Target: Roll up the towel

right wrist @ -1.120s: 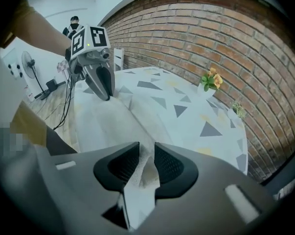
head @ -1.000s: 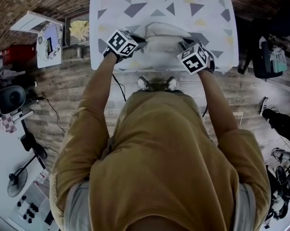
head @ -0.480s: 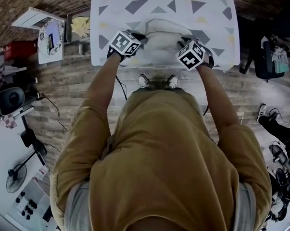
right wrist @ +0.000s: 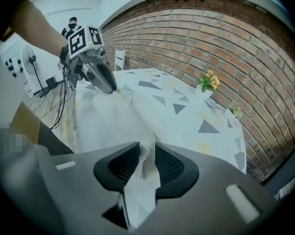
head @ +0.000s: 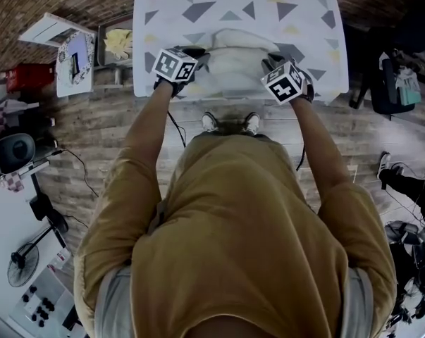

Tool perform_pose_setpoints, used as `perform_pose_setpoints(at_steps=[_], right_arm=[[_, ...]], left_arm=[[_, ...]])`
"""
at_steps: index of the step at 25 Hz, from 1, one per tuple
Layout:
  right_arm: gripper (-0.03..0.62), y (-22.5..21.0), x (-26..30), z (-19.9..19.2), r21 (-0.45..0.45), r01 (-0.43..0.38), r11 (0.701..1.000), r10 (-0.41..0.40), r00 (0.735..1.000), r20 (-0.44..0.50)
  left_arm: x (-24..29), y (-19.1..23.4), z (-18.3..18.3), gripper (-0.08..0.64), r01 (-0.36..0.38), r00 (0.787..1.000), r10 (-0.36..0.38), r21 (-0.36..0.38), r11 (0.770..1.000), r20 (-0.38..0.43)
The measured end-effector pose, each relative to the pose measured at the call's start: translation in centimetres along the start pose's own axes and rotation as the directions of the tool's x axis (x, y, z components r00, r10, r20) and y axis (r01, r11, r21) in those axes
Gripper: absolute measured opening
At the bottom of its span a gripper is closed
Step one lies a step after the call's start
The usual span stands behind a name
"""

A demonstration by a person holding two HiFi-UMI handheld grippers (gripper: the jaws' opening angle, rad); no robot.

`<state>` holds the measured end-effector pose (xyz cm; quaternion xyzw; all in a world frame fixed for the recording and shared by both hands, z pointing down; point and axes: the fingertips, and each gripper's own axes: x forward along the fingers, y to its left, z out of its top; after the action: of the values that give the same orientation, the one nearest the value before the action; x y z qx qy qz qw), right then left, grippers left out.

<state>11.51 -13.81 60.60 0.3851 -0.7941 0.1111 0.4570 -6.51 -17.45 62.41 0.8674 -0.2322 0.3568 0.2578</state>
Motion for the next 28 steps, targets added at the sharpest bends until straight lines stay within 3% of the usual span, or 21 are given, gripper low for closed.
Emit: perform_pose_setpoints(at_steps=[11,21,28], right_arm=[[0.098,-0.2,-0.9,-0.2,-0.002,0.022,1.0,-0.022,1.0,0.011],[0.098,-1.0,-1.2,-0.6,0.022,0.04,0.999,-0.04,0.999,0.022],[0.097,-0.1,-0.8,-0.5,0.038,0.002,0.999,-0.003,1.0,0.016]], left_arm=[[-1.9,-0.1,-0.5,0.091,-0.053,0.998,0.053,0.007,0.999,0.027],[-2.0,-1.3,0.5,0.091,-0.077,0.995,0.074,0.061,0.995,0.06],[-0.4,-2.5,0.6,0.091,-0.073,0.997,0.07,0.096,0.993,0.035]])
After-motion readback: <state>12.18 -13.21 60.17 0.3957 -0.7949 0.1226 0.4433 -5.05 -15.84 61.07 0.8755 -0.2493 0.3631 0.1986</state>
